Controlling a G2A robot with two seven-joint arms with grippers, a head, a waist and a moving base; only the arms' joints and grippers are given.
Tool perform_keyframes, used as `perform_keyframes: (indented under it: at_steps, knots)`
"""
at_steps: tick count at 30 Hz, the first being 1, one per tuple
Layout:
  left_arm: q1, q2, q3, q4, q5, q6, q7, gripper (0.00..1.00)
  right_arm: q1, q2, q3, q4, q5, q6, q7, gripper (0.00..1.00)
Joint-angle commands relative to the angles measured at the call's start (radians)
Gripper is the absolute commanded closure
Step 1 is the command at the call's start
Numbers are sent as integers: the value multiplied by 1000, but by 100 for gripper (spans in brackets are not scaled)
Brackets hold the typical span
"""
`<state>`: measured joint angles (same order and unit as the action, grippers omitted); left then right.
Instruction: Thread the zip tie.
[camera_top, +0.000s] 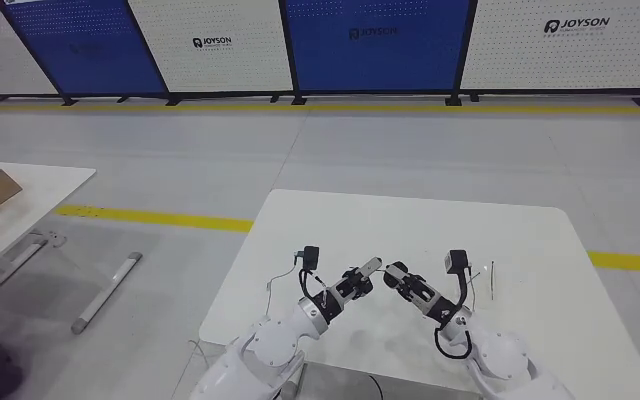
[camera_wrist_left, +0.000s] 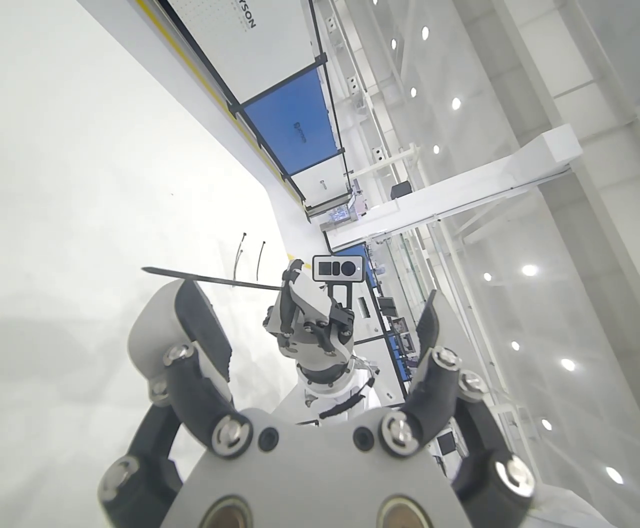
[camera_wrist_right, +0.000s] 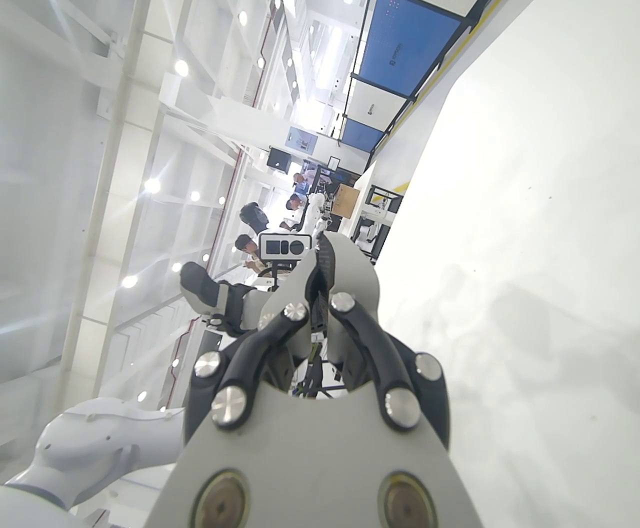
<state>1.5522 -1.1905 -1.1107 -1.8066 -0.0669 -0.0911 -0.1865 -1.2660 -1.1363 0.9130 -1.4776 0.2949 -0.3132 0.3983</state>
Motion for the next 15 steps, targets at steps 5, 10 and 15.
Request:
perform_keyframes:
  at_steps: [5,10,15]
  knots:
    - [-1,0,2,5,0,5,2,0,0,0,0,0,0,0,0,100]
    - [-12,-1,8,40,-1,19,-3,0,0,0,0,0,0,0,0,100]
    - [-46,-10,25,66,-24,14,35,0,0,0,0,0,0,0,0,100]
